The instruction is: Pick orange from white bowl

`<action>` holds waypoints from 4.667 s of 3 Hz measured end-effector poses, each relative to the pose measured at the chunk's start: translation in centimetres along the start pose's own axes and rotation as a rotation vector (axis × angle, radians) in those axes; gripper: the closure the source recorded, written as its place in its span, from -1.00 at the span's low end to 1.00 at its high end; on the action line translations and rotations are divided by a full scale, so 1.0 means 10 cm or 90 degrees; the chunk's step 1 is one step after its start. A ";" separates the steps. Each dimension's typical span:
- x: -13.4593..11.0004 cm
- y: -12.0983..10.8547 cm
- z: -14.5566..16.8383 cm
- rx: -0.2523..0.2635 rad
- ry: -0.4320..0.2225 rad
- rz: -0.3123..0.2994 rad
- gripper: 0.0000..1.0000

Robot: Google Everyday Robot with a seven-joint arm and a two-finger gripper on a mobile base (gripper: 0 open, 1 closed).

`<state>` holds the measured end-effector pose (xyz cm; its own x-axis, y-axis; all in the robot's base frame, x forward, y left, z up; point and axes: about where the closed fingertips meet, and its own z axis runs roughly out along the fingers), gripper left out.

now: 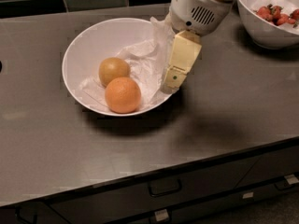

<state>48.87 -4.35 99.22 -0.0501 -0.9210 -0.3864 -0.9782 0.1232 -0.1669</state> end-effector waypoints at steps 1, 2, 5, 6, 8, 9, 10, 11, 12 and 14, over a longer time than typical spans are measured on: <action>-0.06 -0.01 0.05 -0.008 -0.005 0.006 -1.00; -0.24 -0.07 0.36 -0.041 -0.014 0.045 -1.00; -0.41 -0.23 0.72 0.064 -0.004 0.195 -1.00; -0.42 -0.22 0.71 0.061 -0.005 0.190 -1.00; -0.42 -0.22 0.94 0.128 0.080 0.227 -1.00; -0.41 -0.23 1.06 0.186 0.106 0.274 -1.00; -0.41 -0.23 1.06 0.186 0.106 0.274 -1.00; -0.38 -0.23 1.10 0.192 0.096 0.303 -1.00; -0.37 -0.24 1.15 0.193 0.059 0.347 -1.00; -0.46 -0.28 1.28 0.175 0.023 0.393 -1.00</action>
Offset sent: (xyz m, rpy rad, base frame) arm 0.0306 0.0682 -0.0492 0.0783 0.1968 -0.1152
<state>54.38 4.24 89.89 -0.5951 -0.6624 -0.4551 -0.6813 0.7161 -0.1516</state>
